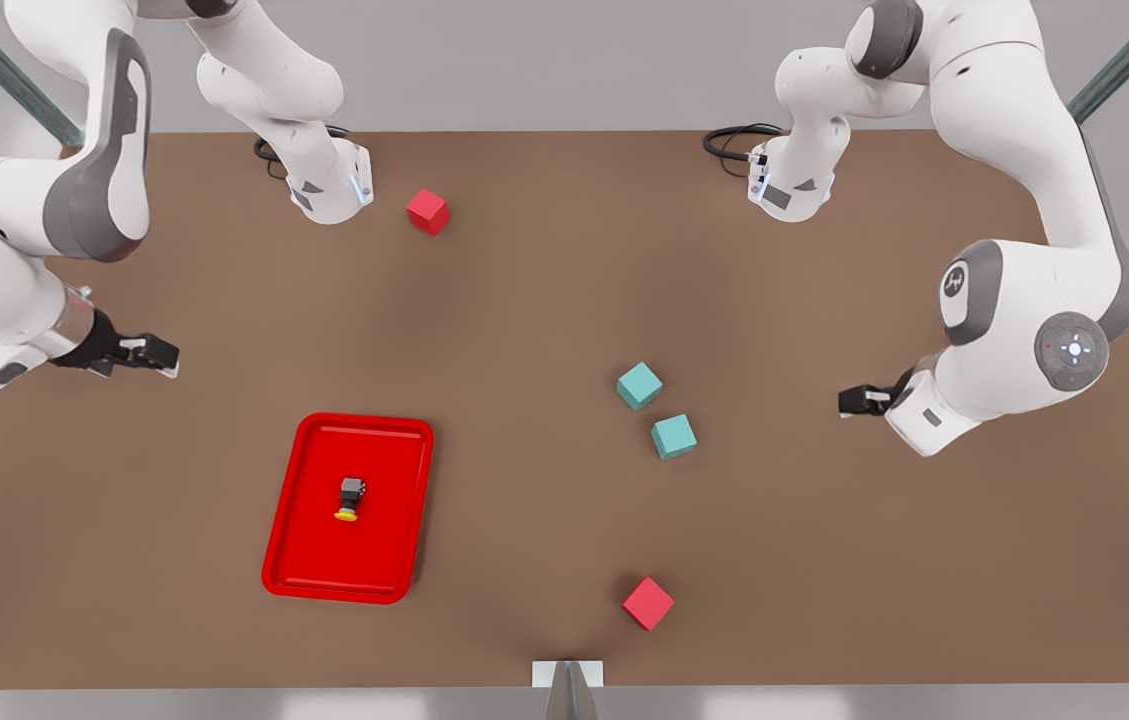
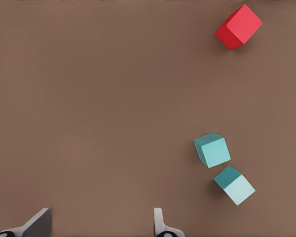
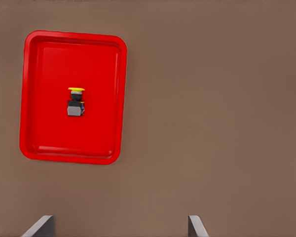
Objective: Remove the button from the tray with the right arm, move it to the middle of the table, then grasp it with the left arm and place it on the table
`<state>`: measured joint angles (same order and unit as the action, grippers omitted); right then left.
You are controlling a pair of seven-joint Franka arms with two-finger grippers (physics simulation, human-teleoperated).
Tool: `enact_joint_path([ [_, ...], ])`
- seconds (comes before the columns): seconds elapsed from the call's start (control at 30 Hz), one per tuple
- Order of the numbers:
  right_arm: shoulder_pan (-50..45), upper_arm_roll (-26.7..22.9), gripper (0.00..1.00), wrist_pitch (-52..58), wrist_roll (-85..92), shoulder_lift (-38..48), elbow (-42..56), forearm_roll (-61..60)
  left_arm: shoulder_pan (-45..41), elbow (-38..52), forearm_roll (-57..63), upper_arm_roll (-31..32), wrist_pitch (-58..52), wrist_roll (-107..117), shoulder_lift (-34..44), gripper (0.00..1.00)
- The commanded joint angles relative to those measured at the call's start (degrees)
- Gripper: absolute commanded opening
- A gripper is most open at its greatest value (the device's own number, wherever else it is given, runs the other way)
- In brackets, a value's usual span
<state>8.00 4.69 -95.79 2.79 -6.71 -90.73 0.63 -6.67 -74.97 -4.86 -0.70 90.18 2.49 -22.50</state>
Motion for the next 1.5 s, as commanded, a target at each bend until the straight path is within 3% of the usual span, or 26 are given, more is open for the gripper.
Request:
enact_joint_path([
  [0.0,0.1,0.0,1.0,-1.9,2.3,-0.1,0.0,0.0,0.0,-0.1,0.1,0.0,2.5,3.0,0.2,1.0],
  [0.37,0.4,0.2,1.0,-4.9,2.0,-15.7,4.9,-1.2,-2.3,1.8,1.4,0.4,0.1,10.0,1.0,1.0],
  [0.63,-7.2,0.6,1.0,-6.0,1.2,-25.2,10.8,-1.3,-2.2,1.4,1.6,0.6,-0.4,9.8,0.4,1.0],
  [0.8,-14.6,0.4,1.0,-10.3,-12.9,-31.7,16.0,-1.3,-2.1,1.3,1.6,0.5,0.3,9.9,-0.4,1.0],
  [0.9,-14.8,0.5,1.0,-19.6,-16.9,-35.6,16.6,-1.6,-1.9,1.5,1.6,0.5,0.4,9.9,-1.1,1.0],
  [1.47,-15.2,0.7,1.0,-27.5,-23.9,-36.3,4.9,0.9,-2.3,0.7,3.5,0.5,4.3,10.3,-4.1,1.0],
])
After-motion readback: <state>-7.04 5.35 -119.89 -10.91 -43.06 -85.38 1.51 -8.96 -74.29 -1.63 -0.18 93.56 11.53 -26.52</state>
